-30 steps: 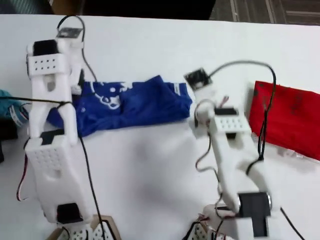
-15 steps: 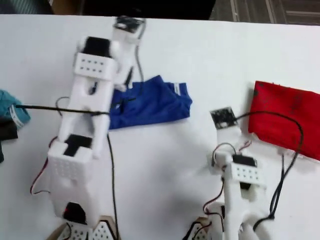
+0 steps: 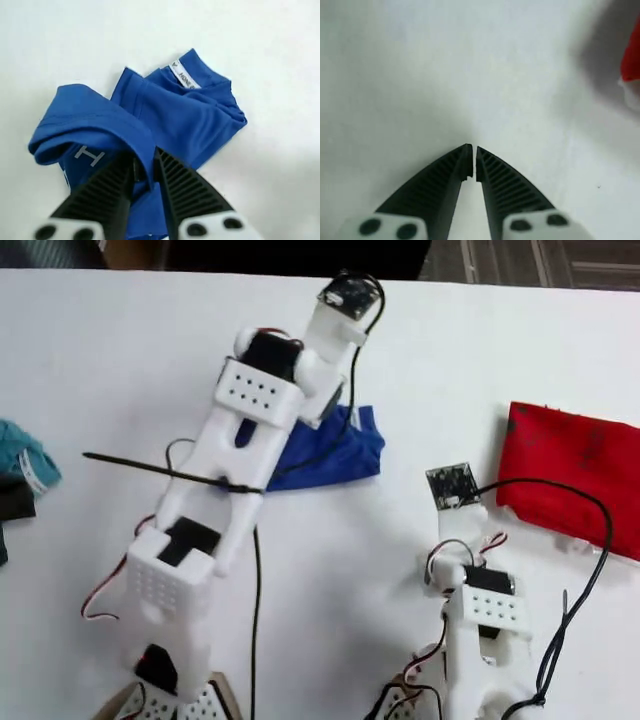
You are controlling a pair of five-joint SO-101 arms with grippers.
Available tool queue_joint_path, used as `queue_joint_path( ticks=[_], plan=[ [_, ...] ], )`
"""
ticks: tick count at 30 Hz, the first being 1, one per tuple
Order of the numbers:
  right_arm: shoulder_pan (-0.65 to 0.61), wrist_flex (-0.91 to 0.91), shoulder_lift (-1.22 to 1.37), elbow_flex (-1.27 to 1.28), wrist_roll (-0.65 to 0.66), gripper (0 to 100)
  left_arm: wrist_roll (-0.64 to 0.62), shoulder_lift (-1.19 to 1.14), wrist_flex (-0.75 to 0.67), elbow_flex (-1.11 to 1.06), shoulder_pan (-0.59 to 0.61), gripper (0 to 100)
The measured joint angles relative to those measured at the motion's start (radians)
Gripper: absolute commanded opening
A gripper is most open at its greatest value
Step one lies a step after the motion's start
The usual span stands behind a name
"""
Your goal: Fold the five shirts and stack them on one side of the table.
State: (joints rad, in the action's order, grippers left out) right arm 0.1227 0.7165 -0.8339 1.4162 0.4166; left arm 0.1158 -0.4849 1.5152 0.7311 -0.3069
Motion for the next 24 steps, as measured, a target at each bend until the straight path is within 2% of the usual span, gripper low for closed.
queue_joint_path(
  ticks=[6,14,24],
  plan=[
    [0.000,-0.005,0.000,0.000,0.000,2.3,-0.021,0.000,-0.044,0.000,-0.009,3],
    [0.000,-0.005,0.000,0.000,0.000,2.3,-0.021,-0.005,-0.114,-0.005,-0.094,3],
    [0.000,-0.005,0.000,0.000,0.000,2.3,-0.021,-0.146,-0.164,-0.005,-0.104,3]
  ],
)
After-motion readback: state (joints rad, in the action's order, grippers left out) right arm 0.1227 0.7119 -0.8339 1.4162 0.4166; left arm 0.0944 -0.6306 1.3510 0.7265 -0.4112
